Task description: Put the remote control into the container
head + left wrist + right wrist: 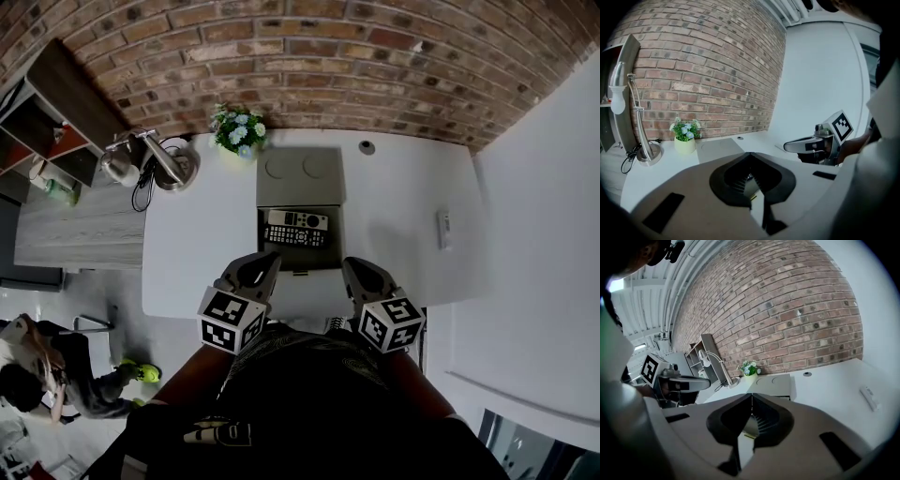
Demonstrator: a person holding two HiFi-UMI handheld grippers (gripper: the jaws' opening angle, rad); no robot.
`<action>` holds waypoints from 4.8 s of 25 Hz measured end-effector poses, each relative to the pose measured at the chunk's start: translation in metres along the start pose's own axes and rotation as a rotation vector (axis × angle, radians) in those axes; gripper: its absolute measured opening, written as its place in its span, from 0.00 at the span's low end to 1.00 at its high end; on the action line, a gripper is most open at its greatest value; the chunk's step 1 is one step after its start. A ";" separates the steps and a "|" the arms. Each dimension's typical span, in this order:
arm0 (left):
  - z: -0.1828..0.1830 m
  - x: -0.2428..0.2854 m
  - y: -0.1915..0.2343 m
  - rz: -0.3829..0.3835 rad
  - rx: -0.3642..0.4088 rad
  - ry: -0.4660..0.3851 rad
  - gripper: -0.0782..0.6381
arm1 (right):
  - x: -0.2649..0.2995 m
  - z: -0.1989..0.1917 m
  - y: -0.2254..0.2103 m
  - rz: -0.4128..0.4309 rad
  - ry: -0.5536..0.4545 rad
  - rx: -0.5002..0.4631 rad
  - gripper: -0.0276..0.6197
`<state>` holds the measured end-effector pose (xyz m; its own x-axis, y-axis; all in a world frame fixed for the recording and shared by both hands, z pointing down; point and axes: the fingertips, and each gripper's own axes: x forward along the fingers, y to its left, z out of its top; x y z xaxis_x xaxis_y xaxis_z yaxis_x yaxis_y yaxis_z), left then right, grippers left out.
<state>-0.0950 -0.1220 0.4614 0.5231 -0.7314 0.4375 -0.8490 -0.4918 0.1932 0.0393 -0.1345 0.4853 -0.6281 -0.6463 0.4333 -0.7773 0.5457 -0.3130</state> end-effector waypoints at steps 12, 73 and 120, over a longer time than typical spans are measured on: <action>-0.002 0.008 -0.005 0.008 -0.006 0.012 0.12 | -0.002 -0.001 -0.005 0.015 0.012 -0.013 0.05; -0.033 0.151 -0.105 0.053 0.129 0.320 0.12 | -0.033 -0.100 -0.450 -0.552 0.400 -0.095 0.40; -0.072 -0.033 0.051 0.266 -0.148 0.170 0.12 | 0.138 -0.125 0.005 0.467 0.703 -0.982 0.40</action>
<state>-0.1609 -0.0888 0.5197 0.2733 -0.7296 0.6269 -0.9619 -0.2119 0.1727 -0.0475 -0.1546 0.6489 -0.4461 -0.0354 0.8943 0.0480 0.9968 0.0634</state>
